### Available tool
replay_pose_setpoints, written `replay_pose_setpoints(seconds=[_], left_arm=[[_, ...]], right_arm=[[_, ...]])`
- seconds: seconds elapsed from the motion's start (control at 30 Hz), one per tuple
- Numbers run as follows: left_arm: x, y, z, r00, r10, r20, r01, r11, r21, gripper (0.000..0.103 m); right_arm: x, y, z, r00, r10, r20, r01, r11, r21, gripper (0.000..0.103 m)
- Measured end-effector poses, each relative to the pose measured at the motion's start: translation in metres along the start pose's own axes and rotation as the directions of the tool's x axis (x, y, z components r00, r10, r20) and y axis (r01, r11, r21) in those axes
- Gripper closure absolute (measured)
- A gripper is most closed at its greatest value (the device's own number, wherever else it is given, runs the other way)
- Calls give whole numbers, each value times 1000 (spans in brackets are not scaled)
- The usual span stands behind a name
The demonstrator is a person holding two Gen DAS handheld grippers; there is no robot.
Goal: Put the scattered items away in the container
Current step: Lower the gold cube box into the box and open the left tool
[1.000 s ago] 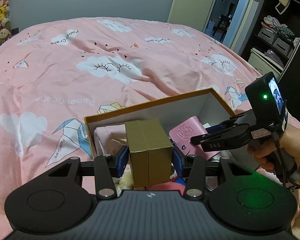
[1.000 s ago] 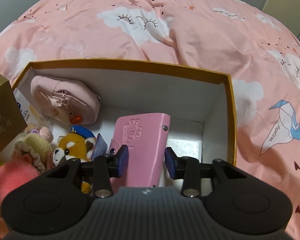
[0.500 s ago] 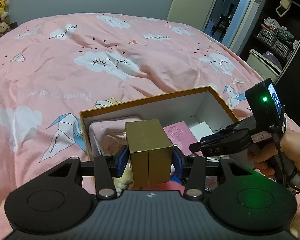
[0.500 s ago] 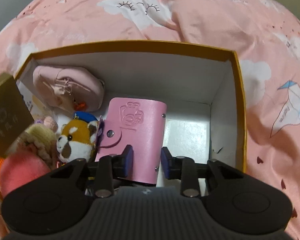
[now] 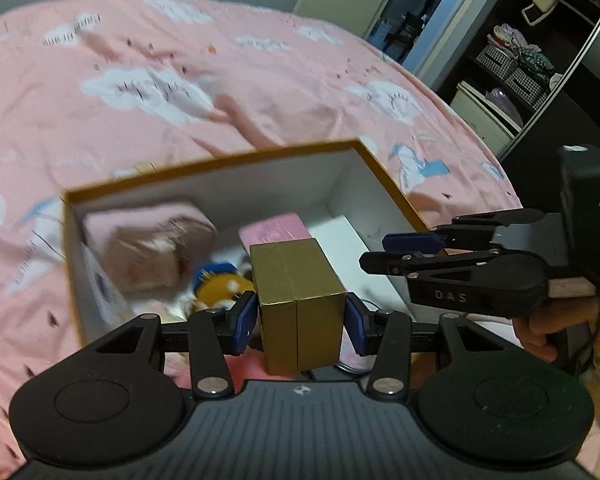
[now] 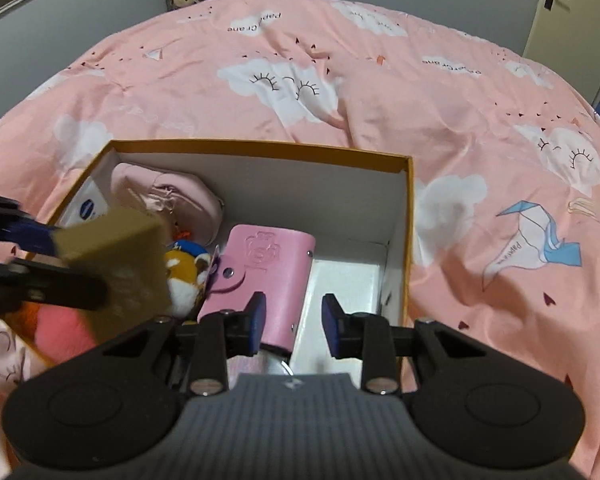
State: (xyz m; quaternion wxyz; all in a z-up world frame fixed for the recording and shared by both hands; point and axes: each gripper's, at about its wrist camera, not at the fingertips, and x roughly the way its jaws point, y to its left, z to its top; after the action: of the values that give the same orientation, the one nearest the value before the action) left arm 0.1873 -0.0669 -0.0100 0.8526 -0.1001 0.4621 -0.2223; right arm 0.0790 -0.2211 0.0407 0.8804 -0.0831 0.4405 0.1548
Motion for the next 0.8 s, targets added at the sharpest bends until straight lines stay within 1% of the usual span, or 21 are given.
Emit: replay_pose_setpoints(seconds=[0.1,0.2,0.23,0.33,0.37,0.5,0.63,0.7,0.73,0.8], left_arm=[[11,-5,-3,1000,-11,-27,10,999,-43,49],[19,-8,-7,999,7,-51,-11,996,-88,49],[21,-10,-8,998,24,-54,-30,995,-97,49],[26,-13,-12,993,111,-50,-115,988,-106,49],[28,-13,-13,991,127,-50,-132,985,-109,49],[30,-19,-18,987,160,-30,-163,980,-116,49],[34,-31,-25,979,204,-12,-204,976,-73,49],[35,-35,-27,978,210,-15,-211,977,-44,49],[35,-35,-28,979,201,-27,-202,978,-43,48],[35,-29,-30,985,162,-51,-165,984,-71,47]], right_arm=[[-4,1,-7,1000,4,15,-4,1000,-2,69],[-5,0,-13,1000,-2,31,2,1000,-2,65],[-6,-1,-15,999,-3,37,3,1000,1,65],[-6,-4,-20,999,5,45,-5,1000,19,65],[-5,-5,-22,999,8,46,-9,1000,25,65],[-4,-4,-29,998,18,55,-20,999,34,65],[-6,-1,-33,997,18,71,-21,999,35,64],[-6,1,-35,997,22,73,-25,999,35,61],[-7,2,-36,997,23,75,-25,999,33,59],[-8,4,-38,997,23,79,-26,999,35,58]])
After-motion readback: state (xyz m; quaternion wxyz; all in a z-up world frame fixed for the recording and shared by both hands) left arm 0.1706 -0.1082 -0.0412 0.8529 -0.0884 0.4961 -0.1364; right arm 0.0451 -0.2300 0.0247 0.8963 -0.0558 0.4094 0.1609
